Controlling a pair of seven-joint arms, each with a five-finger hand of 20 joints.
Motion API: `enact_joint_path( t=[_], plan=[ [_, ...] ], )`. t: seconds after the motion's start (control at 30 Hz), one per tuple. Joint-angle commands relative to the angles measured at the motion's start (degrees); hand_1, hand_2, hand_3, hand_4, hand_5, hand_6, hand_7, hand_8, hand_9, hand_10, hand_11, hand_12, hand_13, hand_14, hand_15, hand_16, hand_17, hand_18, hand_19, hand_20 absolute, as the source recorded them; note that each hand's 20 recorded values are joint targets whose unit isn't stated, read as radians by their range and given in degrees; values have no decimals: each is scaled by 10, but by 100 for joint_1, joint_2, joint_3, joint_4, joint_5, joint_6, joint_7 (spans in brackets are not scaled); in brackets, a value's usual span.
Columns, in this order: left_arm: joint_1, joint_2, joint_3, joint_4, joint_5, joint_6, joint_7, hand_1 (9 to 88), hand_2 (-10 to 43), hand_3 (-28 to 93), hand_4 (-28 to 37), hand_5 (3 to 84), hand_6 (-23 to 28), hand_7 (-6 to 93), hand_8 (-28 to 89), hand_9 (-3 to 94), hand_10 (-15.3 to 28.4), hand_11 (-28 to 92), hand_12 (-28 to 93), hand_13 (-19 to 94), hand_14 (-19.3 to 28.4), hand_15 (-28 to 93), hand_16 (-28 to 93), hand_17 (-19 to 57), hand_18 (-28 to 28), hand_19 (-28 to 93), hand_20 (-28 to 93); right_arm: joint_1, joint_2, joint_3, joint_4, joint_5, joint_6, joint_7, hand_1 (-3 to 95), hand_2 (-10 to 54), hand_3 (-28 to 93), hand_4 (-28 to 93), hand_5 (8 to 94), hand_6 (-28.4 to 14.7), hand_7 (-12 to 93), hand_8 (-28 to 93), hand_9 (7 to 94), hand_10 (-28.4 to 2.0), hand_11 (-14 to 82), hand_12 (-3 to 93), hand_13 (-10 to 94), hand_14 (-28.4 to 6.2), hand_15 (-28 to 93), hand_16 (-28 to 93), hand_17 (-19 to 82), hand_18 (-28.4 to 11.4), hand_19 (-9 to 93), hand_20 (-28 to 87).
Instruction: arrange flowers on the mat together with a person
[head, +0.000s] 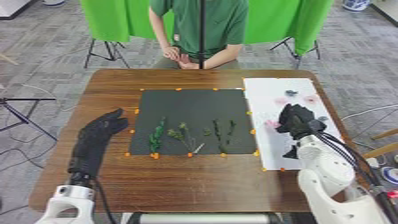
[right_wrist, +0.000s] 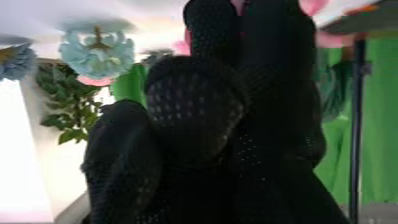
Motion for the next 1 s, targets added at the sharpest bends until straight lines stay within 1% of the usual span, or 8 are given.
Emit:
enact_joint_path(
  t=[0.03, 0.2, 0.4, 0.5, 0.67, 0.77, 0.97, 1.0],
  plan=[
    [17, 117, -292, 137, -107, 199, 125, 303, -42, 616, -154, 443, 40, 150, -60, 442, 132, 202, 156, 333, 170, 155, 42, 36, 122, 78, 161, 388, 322, -65, -822, 390, 107, -234, 934, -95, -283, 361, 864, 14, 163, 58, 937, -98, 167, 230, 937, -7, 589, 141, 771, -61, 931, 174],
    [145, 138, -443, 174, -154, 318, 215, 299, -43, 621, -155, 444, 39, 149, -59, 444, 132, 204, 155, 336, 168, 157, 42, 38, 122, 78, 160, 1091, 257, -463, -879, 621, 50, -690, 934, -95, -283, 368, 865, 13, 159, 55, 937, -97, 161, 227, 937, -6, 599, 143, 770, -63, 932, 199],
    [385, 76, -591, 163, -267, 594, 255, 299, -40, 622, -158, 445, 38, 152, -61, 446, 132, 205, 155, 338, 169, 160, 41, 39, 122, 78, 161, 2338, -412, -1592, -178, 539, 278, -1488, 931, -95, -283, 382, 862, 15, 158, 52, 937, -97, 145, 230, 937, -5, 603, 144, 768, -66, 932, 236],
    [449, 39, -595, 175, -322, 726, 290, 301, -36, 620, -159, 446, 38, 153, -62, 447, 132, 206, 155, 339, 169, 160, 40, 40, 122, 79, 162, 2694, -876, -2113, 193, 384, 293, -1895, 929, -95, -283, 385, 860, 17, 159, 50, 937, -96, 135, 229, 937, -1, 609, 146, 767, -68, 932, 243],
    [344, 42, -490, 269, -419, 883, 364, 274, 38, 635, -197, 446, 39, 154, -63, 451, 135, 207, 152, 343, 171, 161, 36, 45, 120, 82, 161, 2804, -1437, -2698, 542, 70, 102, -2445, 926, -95, -283, 387, 858, 18, 162, 47, 937, -94, 132, 232, 937, 1, 618, 149, 767, -71, 932, 275],
    [314, 37, -480, 298, -381, 846, 378, 264, 55, 652, -222, 446, 37, 154, -62, 452, 136, 207, 150, 345, 171, 162, 33, 47, 118, 83, 161, 2836, -1656, -2948, 749, -197, -1, -2710, 925, -95, -283, 387, 857, 19, 164, 46, 937, -94, 130, 231, 937, 1, 623, 151, 767, -73, 932, 291],
    [240, 25, -472, 342, -315, 729, 398, 275, -7, 646, -187, 441, 38, 153, -62, 449, 134, 206, 152, 344, 170, 160, 34, 48, 117, 81, 161, 2885, -2116, -3164, 1340, -775, -29, -3112, 925, -95, -283, 385, 855, 22, 167, 42, 937, -93, 123, 232, 937, 3, 631, 152, 765, -77, 932, 318],
    [254, 45, -441, 320, -304, 753, 424, 279, -13, 643, -184, 441, 38, 153, -61, 448, 134, 205, 152, 344, 170, 160, 34, 48, 117, 80, 161, 2864, -2166, -3165, 1409, -885, -44, -3214, 926, -95, -283, 383, 855, 22, 166, 40, 937, -92, 121, 232, 937, 3, 632, 152, 764, -78, 932, 327]
  ],
)
